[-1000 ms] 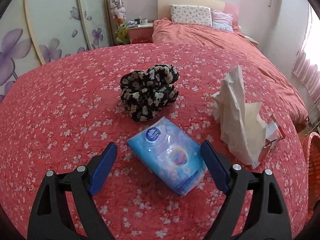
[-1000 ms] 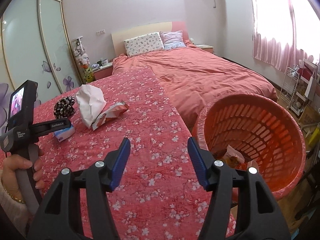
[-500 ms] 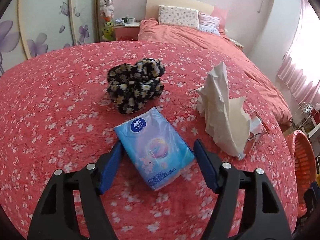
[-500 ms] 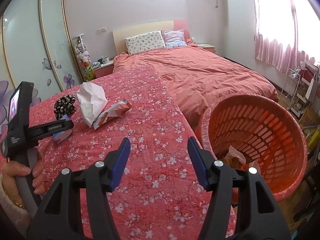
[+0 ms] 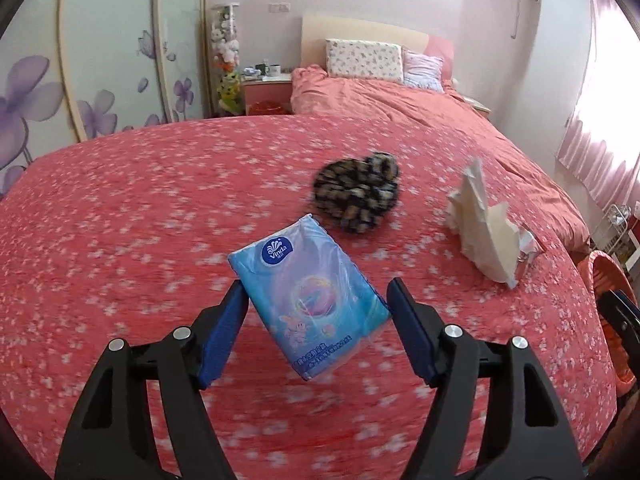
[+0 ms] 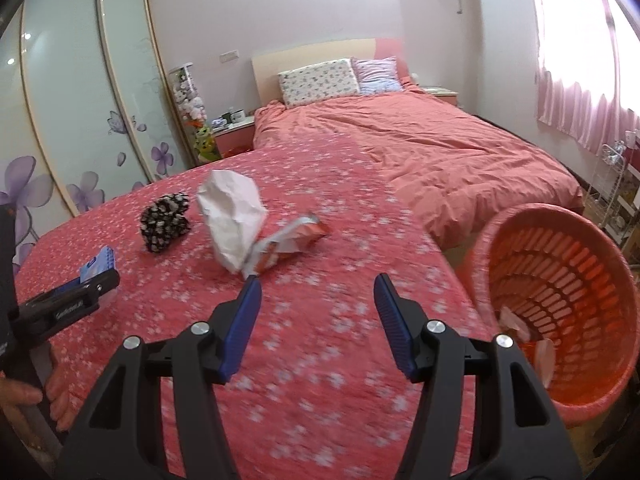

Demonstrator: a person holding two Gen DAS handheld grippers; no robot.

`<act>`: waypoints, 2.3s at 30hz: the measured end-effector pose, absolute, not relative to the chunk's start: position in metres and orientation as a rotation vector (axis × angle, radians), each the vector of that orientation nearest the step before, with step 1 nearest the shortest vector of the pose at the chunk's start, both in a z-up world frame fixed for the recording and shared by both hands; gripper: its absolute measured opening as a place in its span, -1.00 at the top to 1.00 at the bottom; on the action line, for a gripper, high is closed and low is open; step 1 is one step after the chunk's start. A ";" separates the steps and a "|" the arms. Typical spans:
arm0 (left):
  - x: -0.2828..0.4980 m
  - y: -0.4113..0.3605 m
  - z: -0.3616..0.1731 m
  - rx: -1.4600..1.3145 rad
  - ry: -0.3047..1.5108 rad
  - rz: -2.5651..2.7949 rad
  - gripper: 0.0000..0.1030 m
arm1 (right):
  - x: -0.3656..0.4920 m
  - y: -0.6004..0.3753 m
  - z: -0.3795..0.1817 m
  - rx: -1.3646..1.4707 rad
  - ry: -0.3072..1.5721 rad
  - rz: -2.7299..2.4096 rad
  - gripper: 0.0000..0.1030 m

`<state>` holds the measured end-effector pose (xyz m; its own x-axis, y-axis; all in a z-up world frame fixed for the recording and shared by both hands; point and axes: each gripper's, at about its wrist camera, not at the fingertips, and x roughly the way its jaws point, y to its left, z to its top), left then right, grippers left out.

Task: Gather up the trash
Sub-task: 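Grasp the blue tissue pack with the left tool and lift it, then grasp the crumpled white tissue with the right tool while the left tool holds the tissue pack, then carry the tissue pack and white tissue over the orange basket and open both tools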

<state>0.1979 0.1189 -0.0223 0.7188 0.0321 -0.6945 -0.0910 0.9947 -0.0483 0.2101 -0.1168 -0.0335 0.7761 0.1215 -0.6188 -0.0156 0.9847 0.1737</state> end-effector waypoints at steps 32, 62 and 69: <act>0.199 0.167 -0.013 -0.124 0.741 0.069 -0.37 | 0.297 -0.030 -0.027 0.068 0.683 0.129 0.84; 0.152 0.033 0.030 -0.012 0.650 -0.209 -0.37 | 0.156 -0.151 0.009 0.211 0.572 0.029 0.83; 0.150 0.012 0.032 0.005 0.646 -0.256 -0.37 | 0.138 -0.170 0.010 0.218 0.560 -0.009 0.83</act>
<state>0.1496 0.0116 0.0317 0.7682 -0.2345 -0.5957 0.2378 0.9684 -0.0746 0.1378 -0.1702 0.0096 0.8478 0.0505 -0.5279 0.0679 0.9769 0.2024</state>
